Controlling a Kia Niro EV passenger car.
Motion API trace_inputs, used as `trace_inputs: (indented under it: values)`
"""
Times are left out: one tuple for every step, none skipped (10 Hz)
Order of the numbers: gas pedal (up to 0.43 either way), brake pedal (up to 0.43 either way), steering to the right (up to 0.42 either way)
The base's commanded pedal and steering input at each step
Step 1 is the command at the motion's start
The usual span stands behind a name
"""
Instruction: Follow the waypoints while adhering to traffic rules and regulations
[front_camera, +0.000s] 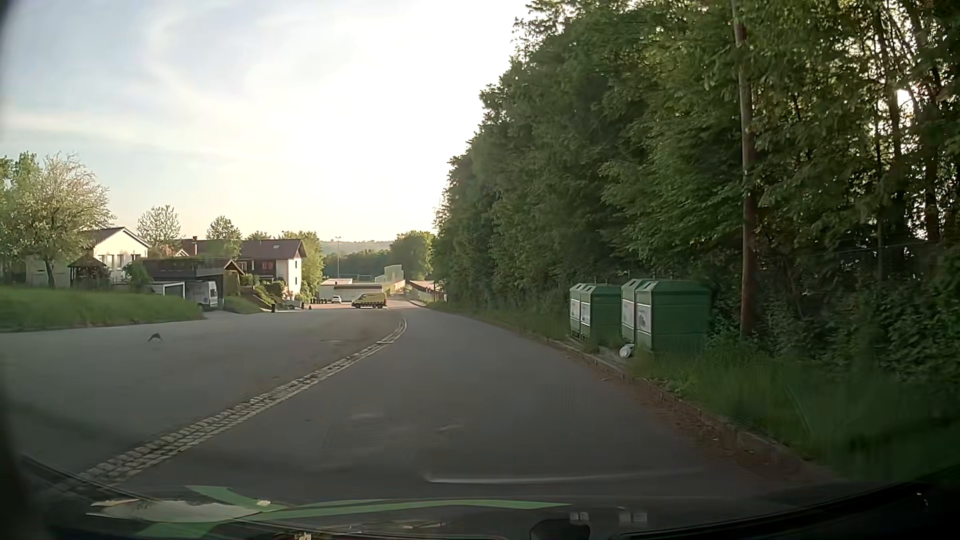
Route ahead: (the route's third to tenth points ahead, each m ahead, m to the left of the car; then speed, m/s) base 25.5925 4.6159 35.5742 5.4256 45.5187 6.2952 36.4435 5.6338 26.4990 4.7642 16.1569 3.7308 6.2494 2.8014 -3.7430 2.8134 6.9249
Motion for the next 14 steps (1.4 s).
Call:
trace_inputs:
  values:
    - [0.000,0.140,-0.024]
    - [0.000,0.146,-0.024]
    - [0.000,0.146,-0.024]
    - [0.000,0.146,-0.024]
    - [0.000,0.146,-0.024]
    - [0.000,0.146,-0.024]
    - [0.000,0.146,-0.024]
    - [0.000,0.146,-0.024]
    - [0.000,0.152,-0.024]
    - [0.000,0.152,-0.024]
    - [0.000,0.152,-0.024]
    - [0.000,0.152,-0.024]
    - [0.000,0.152,-0.024]
    - [0.000,0.152,-0.024]
